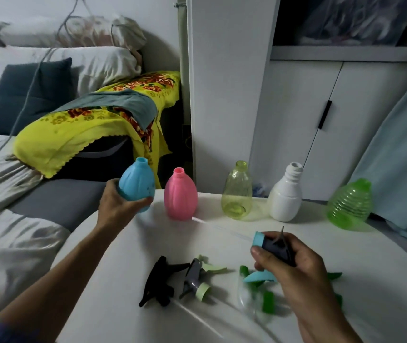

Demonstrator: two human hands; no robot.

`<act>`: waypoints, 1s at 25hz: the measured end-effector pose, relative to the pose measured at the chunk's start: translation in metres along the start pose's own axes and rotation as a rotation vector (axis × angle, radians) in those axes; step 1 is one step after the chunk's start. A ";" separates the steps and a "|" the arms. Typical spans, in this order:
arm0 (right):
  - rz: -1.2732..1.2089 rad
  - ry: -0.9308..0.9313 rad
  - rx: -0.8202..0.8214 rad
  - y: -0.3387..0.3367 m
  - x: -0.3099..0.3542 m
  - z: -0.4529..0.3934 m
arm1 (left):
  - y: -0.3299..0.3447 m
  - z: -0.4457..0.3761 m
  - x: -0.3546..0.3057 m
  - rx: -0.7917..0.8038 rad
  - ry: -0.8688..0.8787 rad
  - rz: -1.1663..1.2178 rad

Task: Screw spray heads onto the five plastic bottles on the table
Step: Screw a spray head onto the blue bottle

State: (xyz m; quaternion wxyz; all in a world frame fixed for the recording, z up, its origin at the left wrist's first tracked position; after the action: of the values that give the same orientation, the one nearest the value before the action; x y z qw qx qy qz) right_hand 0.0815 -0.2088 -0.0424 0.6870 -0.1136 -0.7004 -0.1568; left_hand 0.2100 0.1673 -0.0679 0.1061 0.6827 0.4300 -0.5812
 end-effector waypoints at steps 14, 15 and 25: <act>-0.046 -0.191 0.151 -0.064 0.064 0.025 | -0.095 0.182 -0.104 0.134 0.733 -0.429; -0.035 -0.194 0.168 -0.062 0.064 0.027 | -0.094 0.183 -0.105 0.141 0.732 -0.418; 0.177 -0.359 0.247 -0.023 0.040 0.045 | -0.063 0.213 -0.120 0.285 0.907 -0.340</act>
State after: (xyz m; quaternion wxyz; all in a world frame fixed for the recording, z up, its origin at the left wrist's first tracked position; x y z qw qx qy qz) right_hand 0.0301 -0.2158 -0.0040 0.5713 -0.1155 -0.8125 0.0137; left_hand 0.0209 0.0122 -0.0040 -0.2819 0.7944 0.4543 -0.2883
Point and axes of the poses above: each hand's wrist, its own z-axis away from the middle knuckle, its own y-axis out of the palm, x = y × z, the point moved 6 cm from there along -z, towards the middle knuckle, and after that the axes turned 15 degrees about -x, right-handed, at the moved point
